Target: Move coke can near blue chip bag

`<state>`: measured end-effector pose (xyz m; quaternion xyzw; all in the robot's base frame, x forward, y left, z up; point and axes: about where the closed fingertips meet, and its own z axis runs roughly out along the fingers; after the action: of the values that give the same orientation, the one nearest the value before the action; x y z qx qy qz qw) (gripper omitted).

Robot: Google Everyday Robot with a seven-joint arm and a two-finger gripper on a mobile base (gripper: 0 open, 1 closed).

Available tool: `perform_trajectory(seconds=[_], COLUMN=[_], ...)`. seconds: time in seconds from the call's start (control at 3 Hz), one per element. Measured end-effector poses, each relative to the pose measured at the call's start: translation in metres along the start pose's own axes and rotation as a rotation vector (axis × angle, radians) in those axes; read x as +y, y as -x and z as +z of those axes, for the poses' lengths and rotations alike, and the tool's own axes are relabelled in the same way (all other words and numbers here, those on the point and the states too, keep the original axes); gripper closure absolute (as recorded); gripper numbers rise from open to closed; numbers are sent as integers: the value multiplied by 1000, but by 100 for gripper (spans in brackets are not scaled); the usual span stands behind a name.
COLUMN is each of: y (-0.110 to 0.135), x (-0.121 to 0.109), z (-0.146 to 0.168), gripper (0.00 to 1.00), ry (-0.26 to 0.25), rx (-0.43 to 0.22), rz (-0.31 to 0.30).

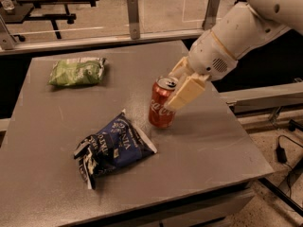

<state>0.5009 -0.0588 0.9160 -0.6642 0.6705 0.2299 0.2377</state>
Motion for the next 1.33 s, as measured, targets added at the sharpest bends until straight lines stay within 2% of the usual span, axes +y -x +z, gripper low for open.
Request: perform_trajectory(seconds=[0.33,0.67,1.33], y=[1,3,6], x=[13,23,23], z=[12,18,18], gripper=[100,68,20], ry=[36,57,52], rx=[21,42,41], rz=[-14,-30,-35])
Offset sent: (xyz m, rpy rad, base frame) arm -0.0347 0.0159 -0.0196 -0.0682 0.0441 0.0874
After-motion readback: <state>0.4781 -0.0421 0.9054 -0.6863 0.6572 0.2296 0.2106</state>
